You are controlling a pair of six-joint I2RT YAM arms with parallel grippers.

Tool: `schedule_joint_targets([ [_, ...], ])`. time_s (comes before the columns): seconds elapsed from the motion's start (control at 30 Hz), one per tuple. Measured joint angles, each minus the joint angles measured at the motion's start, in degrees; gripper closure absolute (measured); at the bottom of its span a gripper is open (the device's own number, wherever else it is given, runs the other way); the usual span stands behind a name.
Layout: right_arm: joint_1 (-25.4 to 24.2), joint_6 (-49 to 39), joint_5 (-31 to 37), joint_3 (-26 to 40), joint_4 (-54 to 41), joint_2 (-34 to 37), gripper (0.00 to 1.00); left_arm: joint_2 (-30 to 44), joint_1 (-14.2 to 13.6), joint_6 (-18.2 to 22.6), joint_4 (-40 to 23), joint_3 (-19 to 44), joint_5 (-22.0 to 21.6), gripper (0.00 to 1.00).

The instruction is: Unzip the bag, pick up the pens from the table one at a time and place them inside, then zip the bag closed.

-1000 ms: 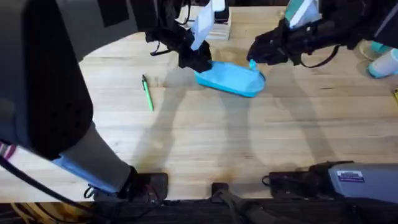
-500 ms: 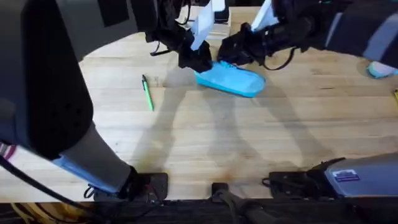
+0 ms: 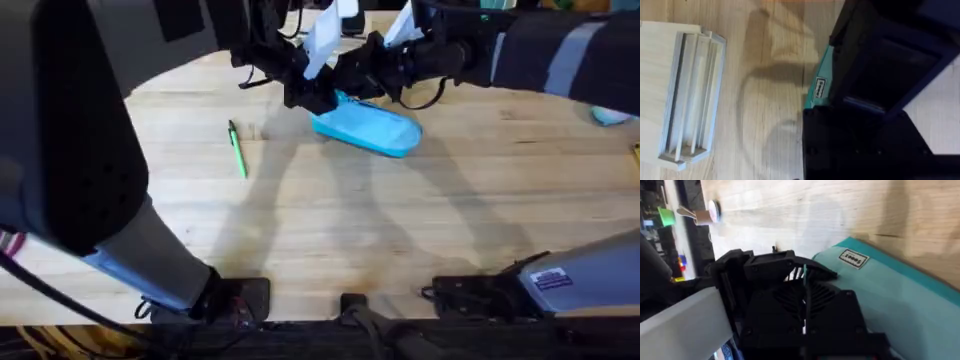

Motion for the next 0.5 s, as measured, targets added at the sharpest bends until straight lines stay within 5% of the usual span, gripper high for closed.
schedule_joint_targets([
  [0.13,-0.5,-1.31,0.04,0.02,-0.66,0.02,0.734,0.0,0.0,-0.02,-0.02,0.04,0.09,0.959],
  [0.17,-1.64,-4.79,-0.07,0.02,-1.88,-0.07,0.572,0.0,-0.02,0.0,-0.03,0.07,0.17,0.959],
  [0.4,-5.74,-11.28,-0.48,0.09,-7.31,-2.7,0.262,0.0,-0.17,0.02,-0.03,0.07,0.17,0.959],
  [0.43,-9.34,-15.04,-0.23,0.16,-11.27,-4.95,0.009,0.0,-0.17,0.01,-0.03,0.07,0.17,0.959],
  [0.5,-11.0,-16.73,0.4,0.24,-13.4,-6.04,0.005,0.0,-0.17,0.0,-0.03,0.07,0.17,0.959],
])
